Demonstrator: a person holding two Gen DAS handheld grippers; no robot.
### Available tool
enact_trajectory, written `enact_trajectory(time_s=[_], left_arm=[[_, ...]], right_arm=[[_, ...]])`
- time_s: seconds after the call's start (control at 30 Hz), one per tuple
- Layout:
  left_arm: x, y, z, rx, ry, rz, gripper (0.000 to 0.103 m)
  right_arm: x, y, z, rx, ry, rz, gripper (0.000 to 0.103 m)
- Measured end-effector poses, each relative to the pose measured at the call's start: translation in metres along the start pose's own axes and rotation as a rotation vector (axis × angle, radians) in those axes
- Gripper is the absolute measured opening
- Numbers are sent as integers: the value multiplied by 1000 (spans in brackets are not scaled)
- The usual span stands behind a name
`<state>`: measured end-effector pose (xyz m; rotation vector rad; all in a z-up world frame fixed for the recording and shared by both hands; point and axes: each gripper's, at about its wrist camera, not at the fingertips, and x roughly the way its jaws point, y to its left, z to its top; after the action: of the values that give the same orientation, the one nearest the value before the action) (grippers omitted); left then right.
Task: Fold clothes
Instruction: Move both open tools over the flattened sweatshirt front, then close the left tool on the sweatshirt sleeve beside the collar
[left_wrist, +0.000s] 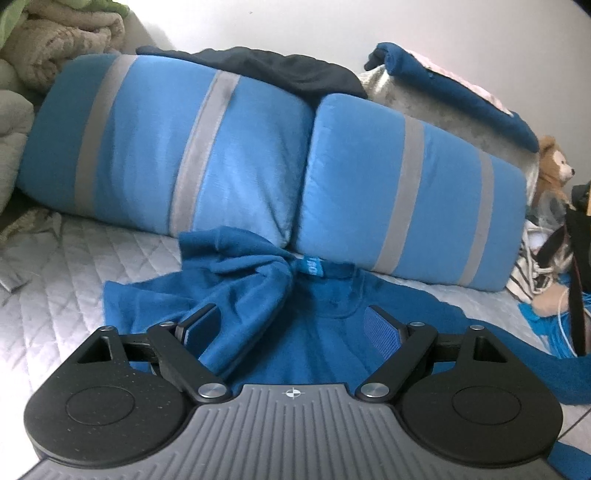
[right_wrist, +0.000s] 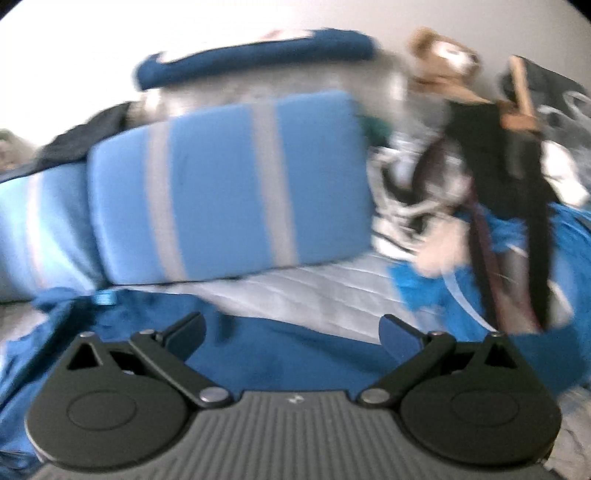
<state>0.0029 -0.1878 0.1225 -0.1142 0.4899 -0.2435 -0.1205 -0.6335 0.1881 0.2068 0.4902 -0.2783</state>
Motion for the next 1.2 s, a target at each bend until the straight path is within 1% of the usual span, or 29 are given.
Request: enact_trajectory(time_s=[0.13, 0.27, 0.33, 0.5, 0.63, 0.8, 0.87, 0.97, 1.0, 1.07, 1.13, 1.17, 1.2], left_arm=[[-15, 8, 21, 59, -28, 8, 85], [-29, 23, 40, 127, -60, 45, 85], [-31, 33, 47, 140, -65, 67, 85], [-26, 48, 56, 150, -57, 92, 85], [-8, 38, 50, 210, -15, 80, 85], [19, 17, 38, 311, 50, 49, 85], [33, 6, 31, 377, 71, 29, 85], [59, -10, 20, 472, 115, 29, 85], [69, -13, 17, 488, 134, 25, 85], [86, -19, 11, 514, 164, 18, 85], [99, -22, 5, 535, 180, 20, 77], [107, -23, 2, 542, 193, 23, 66], [114, -24, 0, 546, 211, 28, 60]], right_arm=[[7, 53, 5, -45, 1, 111, 103], [21, 103, 0, -64, 11, 193, 103], [30, 125, -4, -54, 27, 230, 103], [57, 172, -18, 4, 80, 307, 103], [77, 204, -34, 51, 104, 343, 103], [95, 214, -63, 57, 79, 333, 103], [102, 210, -70, 48, 114, 306, 103], [104, 202, -69, 44, 110, 291, 103], [105, 200, -68, 35, 107, 287, 103], [110, 198, -70, 38, 134, 261, 103], [114, 196, -72, 66, 161, 266, 103], [116, 195, -72, 76, 169, 268, 103], [117, 194, -73, 77, 171, 269, 103]])
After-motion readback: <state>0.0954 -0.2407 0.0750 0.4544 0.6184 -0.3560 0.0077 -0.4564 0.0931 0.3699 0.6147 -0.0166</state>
